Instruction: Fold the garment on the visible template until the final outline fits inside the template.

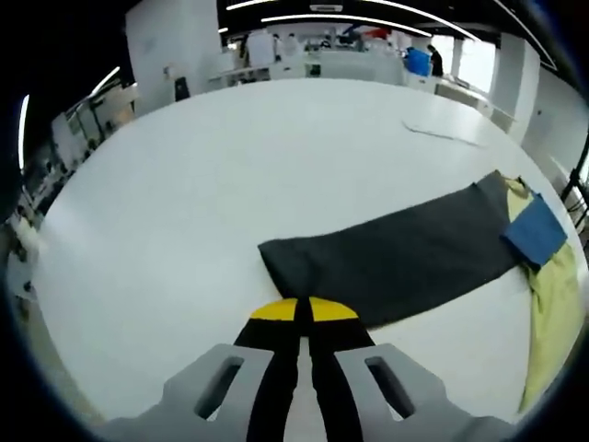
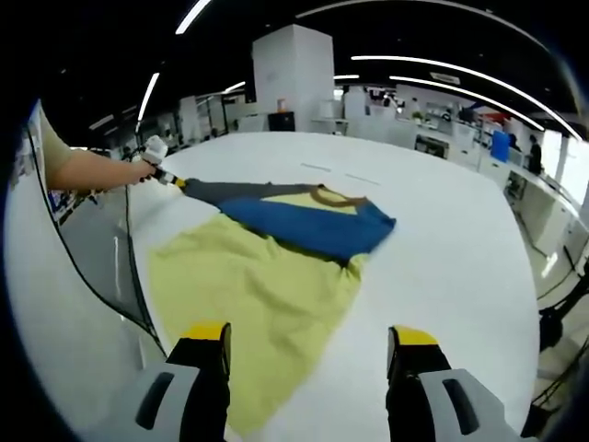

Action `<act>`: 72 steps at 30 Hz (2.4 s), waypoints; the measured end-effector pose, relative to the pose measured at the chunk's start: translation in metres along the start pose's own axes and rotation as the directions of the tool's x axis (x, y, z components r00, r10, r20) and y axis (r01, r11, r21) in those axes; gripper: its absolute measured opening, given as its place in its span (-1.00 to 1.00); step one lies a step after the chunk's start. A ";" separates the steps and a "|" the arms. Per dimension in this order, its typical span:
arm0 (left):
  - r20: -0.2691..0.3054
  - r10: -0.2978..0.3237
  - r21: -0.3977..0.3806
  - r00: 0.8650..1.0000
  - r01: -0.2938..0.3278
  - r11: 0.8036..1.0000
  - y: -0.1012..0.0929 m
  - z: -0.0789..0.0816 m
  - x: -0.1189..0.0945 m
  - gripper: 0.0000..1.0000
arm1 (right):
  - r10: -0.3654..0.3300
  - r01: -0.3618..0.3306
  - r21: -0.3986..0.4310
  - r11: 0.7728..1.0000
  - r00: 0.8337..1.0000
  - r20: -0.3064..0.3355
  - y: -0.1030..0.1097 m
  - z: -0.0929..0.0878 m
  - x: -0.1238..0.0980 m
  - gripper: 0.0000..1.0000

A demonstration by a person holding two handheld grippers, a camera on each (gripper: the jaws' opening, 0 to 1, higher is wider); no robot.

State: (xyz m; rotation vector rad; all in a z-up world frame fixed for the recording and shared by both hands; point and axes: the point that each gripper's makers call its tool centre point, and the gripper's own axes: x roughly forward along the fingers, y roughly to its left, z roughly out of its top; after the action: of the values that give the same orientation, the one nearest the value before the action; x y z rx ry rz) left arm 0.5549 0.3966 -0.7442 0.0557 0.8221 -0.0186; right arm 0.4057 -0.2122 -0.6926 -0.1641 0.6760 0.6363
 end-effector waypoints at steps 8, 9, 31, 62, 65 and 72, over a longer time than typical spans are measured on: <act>0.039 -0.038 0.045 0.999 0.036 0.998 -0.010 0.016 -0.004 -1.00 | 0.015 -0.015 -0.007 1.000 1.000 0.008 0.003 0.003 0.004 0.34; 0.046 -0.041 0.049 0.998 0.039 0.998 -0.012 0.018 -0.005 -1.00 | 0.019 -0.019 -0.005 1.000 1.000 0.009 0.004 0.003 0.004 0.35; 0.135 -0.163 0.157 0.977 0.142 0.977 -0.085 0.063 -0.034 -1.00 | 0.047 -0.047 -0.003 0.999 0.998 0.030 0.014 0.001 -0.001 0.36; 0.162 -0.332 0.305 0.929 0.273 0.913 -0.189 0.110 -0.064 -1.00 | 0.064 -0.064 0.029 0.998 0.998 0.028 0.018 -0.014 -0.004 0.37; 0.165 -0.350 0.320 0.922 0.286 0.903 -0.199 0.115 -0.064 -1.00 | 0.065 -0.066 0.031 0.997 0.998 0.027 0.018 -0.015 -0.004 0.37; 0.156 -0.395 0.359 0.905 0.321 0.876 -0.223 0.124 -0.064 -1.00 | 0.061 -0.062 0.032 0.998 0.998 0.031 0.017 -0.013 -0.005 0.38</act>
State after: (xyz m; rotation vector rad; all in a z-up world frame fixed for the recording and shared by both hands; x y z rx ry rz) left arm 0.5936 0.1664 -0.6225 0.2090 0.5838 -0.5100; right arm 0.3853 -0.2060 -0.6988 -0.1030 0.6643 0.6855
